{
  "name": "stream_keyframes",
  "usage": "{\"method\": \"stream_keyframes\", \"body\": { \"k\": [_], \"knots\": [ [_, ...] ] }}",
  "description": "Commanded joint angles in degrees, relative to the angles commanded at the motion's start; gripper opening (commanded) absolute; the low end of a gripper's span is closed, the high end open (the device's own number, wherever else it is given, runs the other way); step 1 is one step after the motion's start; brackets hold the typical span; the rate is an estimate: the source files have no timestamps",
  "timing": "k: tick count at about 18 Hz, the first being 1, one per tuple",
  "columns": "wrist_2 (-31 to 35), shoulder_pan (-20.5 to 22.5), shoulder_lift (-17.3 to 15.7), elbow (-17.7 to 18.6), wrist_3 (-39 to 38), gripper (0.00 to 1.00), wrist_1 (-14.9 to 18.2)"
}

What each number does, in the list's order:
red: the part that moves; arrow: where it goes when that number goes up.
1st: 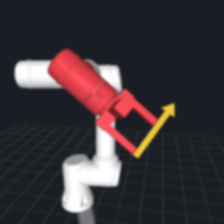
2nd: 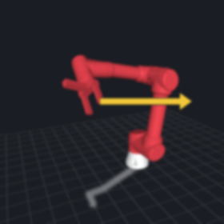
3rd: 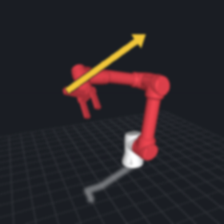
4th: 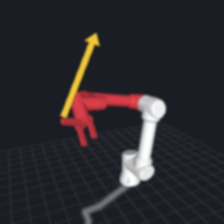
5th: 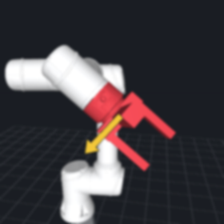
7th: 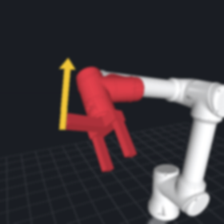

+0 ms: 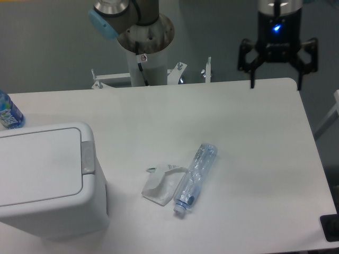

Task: Open the trash can
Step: 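Move the open gripper across the table toward the white trash bin lid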

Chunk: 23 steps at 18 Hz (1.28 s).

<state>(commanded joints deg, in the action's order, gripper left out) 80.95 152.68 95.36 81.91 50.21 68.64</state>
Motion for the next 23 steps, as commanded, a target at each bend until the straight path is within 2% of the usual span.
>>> {"method": "stream_keyframes", "body": {
  "k": [8,15,19,23],
  "knots": [
    [-0.4,-7.6,0.6,-0.1,-18.4,1.00,0.1],
    [-0.4,-9.8,1.6,-0.5,-24.2,1.00,-0.1],
    [-0.5,-9.9,1.6,-0.5,-27.2,1.00,-3.0],
    [-1.7,-11.7,1.8,-0.5,-29.6,1.00,-3.2]
  ]
}}
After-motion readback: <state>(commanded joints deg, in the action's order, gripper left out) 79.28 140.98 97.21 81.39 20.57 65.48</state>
